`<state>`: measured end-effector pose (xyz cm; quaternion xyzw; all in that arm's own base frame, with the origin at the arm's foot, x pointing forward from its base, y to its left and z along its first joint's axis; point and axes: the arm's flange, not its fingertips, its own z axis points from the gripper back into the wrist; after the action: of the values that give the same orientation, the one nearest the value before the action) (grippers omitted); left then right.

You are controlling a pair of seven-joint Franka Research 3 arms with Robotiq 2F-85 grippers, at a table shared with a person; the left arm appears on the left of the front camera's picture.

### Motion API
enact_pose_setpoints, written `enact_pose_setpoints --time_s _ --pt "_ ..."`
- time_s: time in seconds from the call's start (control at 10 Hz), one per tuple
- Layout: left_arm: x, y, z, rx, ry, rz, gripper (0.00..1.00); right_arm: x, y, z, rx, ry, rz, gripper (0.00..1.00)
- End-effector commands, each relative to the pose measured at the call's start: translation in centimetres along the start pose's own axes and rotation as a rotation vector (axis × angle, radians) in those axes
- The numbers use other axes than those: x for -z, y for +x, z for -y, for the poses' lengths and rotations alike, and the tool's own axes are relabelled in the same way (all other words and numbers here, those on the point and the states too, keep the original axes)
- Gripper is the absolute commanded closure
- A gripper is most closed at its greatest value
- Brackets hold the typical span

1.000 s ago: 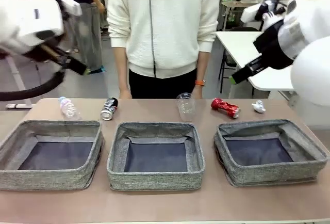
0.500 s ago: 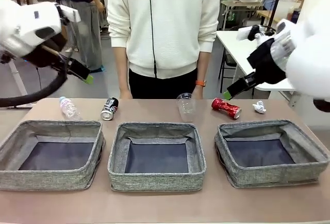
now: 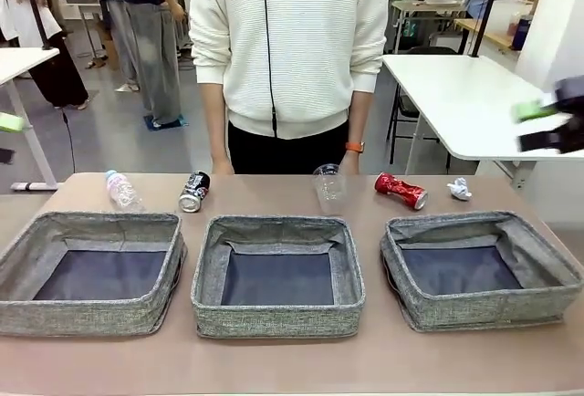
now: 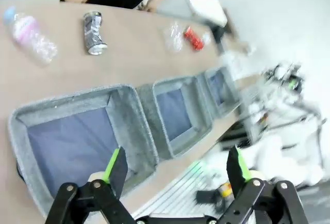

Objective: Sort the waste into the appropriate baskets.
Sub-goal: Pick up the waste item pointed out by the person.

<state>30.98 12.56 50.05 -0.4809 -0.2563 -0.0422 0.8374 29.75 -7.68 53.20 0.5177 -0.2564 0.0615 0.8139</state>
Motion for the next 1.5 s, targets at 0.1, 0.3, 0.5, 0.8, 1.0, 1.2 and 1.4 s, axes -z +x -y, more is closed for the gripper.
enact_pose_setpoints --time_s 0.1,0.3,0.5,0.8,1.0,1.2,1.4 --pt "0.5 -4.0 -5.1 -0.202 -0.147 0.280 0.00 -4.9 0.0 9.2 0.291 0.147 0.234 0.00" --pt "2.6 -5.4 -5.1 -0.310 -0.062 0.275 0.00 -6.0 -1.0 6.9 0.238 0.124 0.174 0.00" --pt "-3.3 -0.9 -6.8 -0.264 -0.111 0.259 0.00 -6.0 -1.0 6.9 0.238 0.124 0.174 0.00" --pt "-3.3 -0.9 -6.8 -0.264 -0.111 0.259 0.00 -6.0 -1.0 6.9 0.238 0.124 0.174 0.00" --pt "-3.3 -0.9 -6.8 -0.264 -0.111 0.259 0.00 -6.0 -1.0 6.9 0.238 0.124 0.174 0.00" --pt "-3.3 -0.9 -6.8 -0.264 -0.111 0.259 0.00 -6.0 -1.0 6.9 0.238 0.124 0.174 0.00" --pt "-3.3 -0.9 -6.8 -0.264 -0.111 0.259 0.00 -6.0 -1.0 6.9 0.238 0.124 0.174 0.00"
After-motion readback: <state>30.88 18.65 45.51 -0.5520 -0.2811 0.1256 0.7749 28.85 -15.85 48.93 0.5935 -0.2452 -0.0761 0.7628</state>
